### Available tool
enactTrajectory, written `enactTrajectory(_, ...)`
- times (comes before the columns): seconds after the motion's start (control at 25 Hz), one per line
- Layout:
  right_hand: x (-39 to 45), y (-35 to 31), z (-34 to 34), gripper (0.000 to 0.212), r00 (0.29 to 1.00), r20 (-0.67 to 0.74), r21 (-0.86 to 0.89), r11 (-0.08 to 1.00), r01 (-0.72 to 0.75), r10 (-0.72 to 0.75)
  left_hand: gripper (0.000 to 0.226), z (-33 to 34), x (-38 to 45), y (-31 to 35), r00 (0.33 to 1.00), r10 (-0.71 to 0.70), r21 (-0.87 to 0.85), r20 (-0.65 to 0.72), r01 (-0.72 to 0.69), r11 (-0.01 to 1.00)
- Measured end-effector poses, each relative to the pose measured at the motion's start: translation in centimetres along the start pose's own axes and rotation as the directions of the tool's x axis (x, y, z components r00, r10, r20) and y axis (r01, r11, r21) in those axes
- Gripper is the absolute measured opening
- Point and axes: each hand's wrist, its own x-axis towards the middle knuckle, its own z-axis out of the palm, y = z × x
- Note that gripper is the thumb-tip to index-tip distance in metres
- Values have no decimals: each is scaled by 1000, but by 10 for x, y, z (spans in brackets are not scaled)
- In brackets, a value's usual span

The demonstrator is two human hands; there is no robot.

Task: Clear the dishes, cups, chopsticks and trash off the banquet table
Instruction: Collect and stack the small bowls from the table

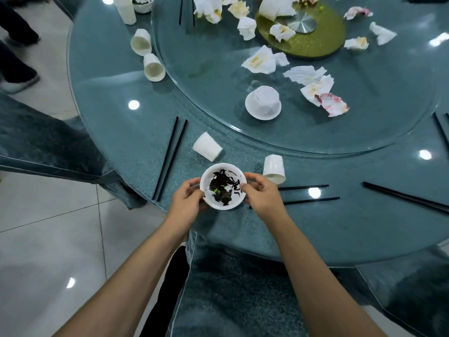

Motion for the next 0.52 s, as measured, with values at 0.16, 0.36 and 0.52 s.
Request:
enactTrajectory(0.16,10,-2,0,27,1000,18,-2,1000,11,-11,31,1,12,3,1000,5,-36,-1,-5,999)
enactTrajectory(0.36,10,-8,-7,29,991,-54,-190,975,112,-124,36,5,7,3,1000,-1,-83,2,1,997)
enactTrajectory(0.52,32,-43,-15,28,910,-207,-322,903,284,-360,41,3,6,4,1000,-5,-72,18,7,997)
